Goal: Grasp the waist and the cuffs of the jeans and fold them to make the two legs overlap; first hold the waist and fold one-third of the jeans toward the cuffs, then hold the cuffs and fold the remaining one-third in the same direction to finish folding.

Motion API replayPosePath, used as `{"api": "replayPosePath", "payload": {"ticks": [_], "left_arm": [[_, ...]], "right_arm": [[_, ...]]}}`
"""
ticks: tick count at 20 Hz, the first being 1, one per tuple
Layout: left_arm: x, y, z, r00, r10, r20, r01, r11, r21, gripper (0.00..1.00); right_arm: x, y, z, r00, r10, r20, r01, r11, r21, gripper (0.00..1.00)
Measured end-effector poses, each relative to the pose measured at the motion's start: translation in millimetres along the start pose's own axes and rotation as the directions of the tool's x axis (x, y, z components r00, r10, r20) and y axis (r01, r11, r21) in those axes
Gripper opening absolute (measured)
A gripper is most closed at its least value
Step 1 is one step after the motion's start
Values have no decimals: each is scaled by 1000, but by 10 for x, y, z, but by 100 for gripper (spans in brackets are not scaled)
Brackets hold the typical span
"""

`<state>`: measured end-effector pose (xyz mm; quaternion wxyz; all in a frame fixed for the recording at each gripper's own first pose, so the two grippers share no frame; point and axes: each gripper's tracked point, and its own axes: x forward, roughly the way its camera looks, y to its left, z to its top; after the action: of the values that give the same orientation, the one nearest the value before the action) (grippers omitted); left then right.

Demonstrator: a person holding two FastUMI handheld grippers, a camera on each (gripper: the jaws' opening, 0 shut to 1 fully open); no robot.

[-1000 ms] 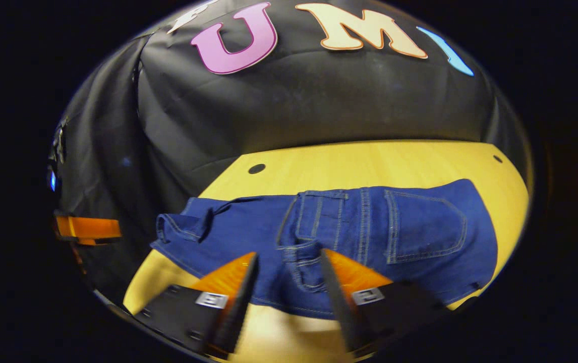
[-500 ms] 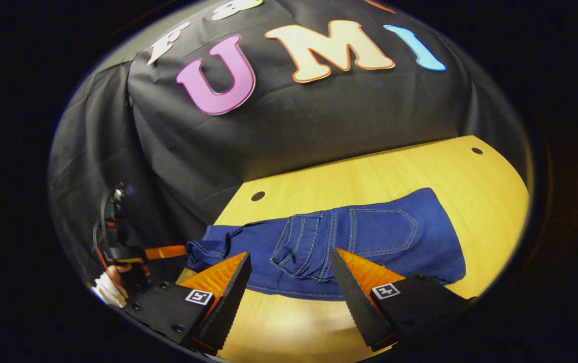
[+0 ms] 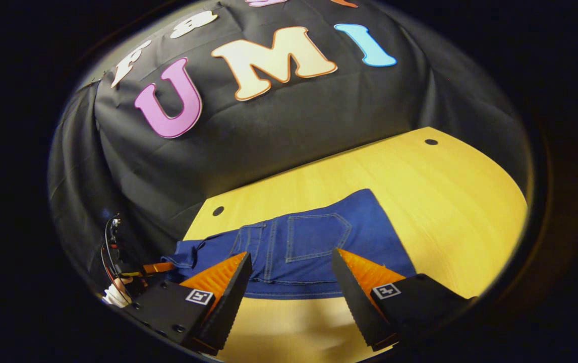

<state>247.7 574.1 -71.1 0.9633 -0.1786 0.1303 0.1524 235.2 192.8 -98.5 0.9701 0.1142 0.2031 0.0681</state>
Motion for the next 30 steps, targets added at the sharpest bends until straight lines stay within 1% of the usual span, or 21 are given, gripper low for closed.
{"api": "replayPosePath", "payload": {"ticks": [1, 5, 8, 9, 10, 11, 12, 14, 15, 16, 17, 18, 20, 21, 22, 23, 25, 26, 28, 30], "left_arm": [[17, 28, -12, 1000, 18, -1, -18, 1000, 18, 96], [85, 58, -49, 999, 53, -10, -52, 996, 70, 95], [89, 14, -99, 997, 71, -14, -69, 990, 122, 95], [91, 3, -78, 998, 69, -1, -68, 990, 123, 95], [86, 9, -87, 998, 68, 2, -68, 992, 107, 90], [89, -9, -70, 998, 63, 12, -64, 994, 94, 89], [99, -25, -86, 998, 53, 15, -54, 995, 82, 83], [106, -54, -104, 999, 47, 22, -48, 996, 70, 61], [80, -25, -78, 998, 49, 27, -50, 997, 54, 57], [68, -18, -66, 998, 42, 39, -43, 999, 18, 43], [63, -27, -67, 998, 33, 53, -31, 999, -37, 26], [51, -30, -63, 998, 26, 64, -21, 997, -77, 10], [19, -30, -50, 998, 29, 58, -22, 992, -121, 4], [12, -31, -46, 998, 38, 43, -32, 991, -129, 2], [8, -47, -56, 999, 47, 22, -44, 991, -128, 0], [-16, -62, -28, 998, 53, 21, -50, 990, -128, 0], [-92, -138, 56, 998, 48, 33, -43, 989, -142, 0], [-175, -220, 128, 998, 33, 51, -25, 986, -165, 0], [-354, -436, 266, 996, -21, 91, 40, 976, -216, 0], [-586, -753, 412, 990, -75, 121, 102, 966, -237, 0]], "right_arm": [[-18, -50, 28, 1000, -9, 5, 9, 1000, 3, 98], [-68, -231, 100, 999, -34, 12, 34, 999, 14, 98], [-65, -291, 95, 999, -35, 6, 35, 999, 22, 98], [-70, -290, 90, 999, -33, 3, 33, 999, 21, 98], [-75, -293, 88, 1000, -30, 1, 30, 999, 20, 98], [-73, -297, 83, 1000, -27, 0, 27, 999, 19, 98], [-76, -300, 86, 1000, -25, -2, 25, 999, 21, 98], [-98, -306, 109, 1000, -23, 1, 23, 999, 25, 98], [-113, -318, 112, 1000, -23, 2, 23, 999, 26, 98], [-119, -336, 118, 1000, -26, 4, 26, 999, 27, 93], [-143, -370, 130, 999, -31, 7, 31, 999, 27, 93], [-173, -407, 146, 999, -38, 10, 37, 999, 28, 98], [-207, -484, 176, 999, -51, 18, 51, 998, 37, 98], [-230, -533, 194, 998, -59, 24, 58, 997, 40, 92], [-261, -591, 223, 997, -67, 32, 66, 997, 44, 93], [-276, -639, 236, 997, -72, 36, 71, 996, 49, 98], [-306, -743, 283, 996, -82, 47, 79, 995, 60, 98], [-321, -801, 308, 995, -85, 50, 81, 995, 64, 98], [-328, -919, 341, 995, -90, 53, 86, 994, 68, 98], [-338, -1046, 382, 995, -87, 51, 83, 994, 74, 98]]}}
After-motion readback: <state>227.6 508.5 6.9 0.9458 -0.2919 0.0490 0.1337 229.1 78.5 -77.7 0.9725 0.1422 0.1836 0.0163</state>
